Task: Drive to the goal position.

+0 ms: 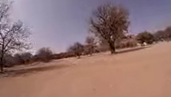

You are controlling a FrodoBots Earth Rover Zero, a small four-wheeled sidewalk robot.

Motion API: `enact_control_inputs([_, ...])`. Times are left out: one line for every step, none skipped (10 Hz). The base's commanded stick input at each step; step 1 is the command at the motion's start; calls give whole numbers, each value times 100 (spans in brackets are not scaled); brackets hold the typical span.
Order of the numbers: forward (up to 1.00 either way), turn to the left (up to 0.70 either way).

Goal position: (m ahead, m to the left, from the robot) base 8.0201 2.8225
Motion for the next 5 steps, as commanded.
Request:
enact_control_inputs([100,3])
enact_control_inputs([100,3])
enact_control_inputs([100,3])
enact_control_inputs([100,3])
enact_control_inputs([100,3])
